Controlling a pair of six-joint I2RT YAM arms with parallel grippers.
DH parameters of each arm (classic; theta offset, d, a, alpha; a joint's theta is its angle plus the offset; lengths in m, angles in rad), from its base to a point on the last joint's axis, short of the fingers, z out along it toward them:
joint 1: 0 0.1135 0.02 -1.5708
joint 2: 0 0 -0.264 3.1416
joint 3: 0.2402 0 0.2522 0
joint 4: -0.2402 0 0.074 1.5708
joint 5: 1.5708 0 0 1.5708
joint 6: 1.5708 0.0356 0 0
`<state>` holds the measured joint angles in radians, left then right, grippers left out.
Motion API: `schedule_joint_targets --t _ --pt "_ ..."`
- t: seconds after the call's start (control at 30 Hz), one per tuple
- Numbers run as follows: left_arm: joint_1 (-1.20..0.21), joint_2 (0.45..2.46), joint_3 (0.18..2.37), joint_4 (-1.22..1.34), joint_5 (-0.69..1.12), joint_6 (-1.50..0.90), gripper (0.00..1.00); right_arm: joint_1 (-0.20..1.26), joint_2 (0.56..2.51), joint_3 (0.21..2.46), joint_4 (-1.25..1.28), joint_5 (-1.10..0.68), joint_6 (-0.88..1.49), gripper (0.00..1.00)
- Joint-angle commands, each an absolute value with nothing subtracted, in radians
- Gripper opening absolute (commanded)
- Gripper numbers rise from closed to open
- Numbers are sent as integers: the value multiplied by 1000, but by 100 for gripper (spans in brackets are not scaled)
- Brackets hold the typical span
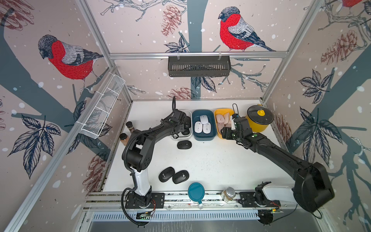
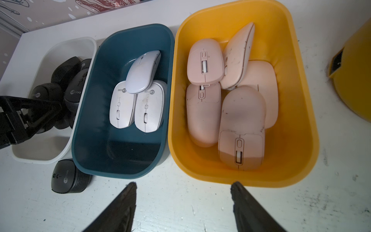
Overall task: Place the mice by color into the storage box
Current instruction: Place the mouse in the storage box.
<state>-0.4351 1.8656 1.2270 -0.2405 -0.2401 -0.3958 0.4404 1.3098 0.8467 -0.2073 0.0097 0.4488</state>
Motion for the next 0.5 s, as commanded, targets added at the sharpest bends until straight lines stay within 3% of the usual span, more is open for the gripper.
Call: schedule_joint_targets --t 0.0,0.17,0.47 --pt "-432 1874 1242 -250 -253 -420 65 443 1313 857 -195 6 457 75" --pt "-433 1864 1245 -249 -255 -433 73 448 1314 863 -198 8 457 75" --pt "-435 1710 1214 -218 -216 -442 75 500 1301 878 -199 12 417 76"
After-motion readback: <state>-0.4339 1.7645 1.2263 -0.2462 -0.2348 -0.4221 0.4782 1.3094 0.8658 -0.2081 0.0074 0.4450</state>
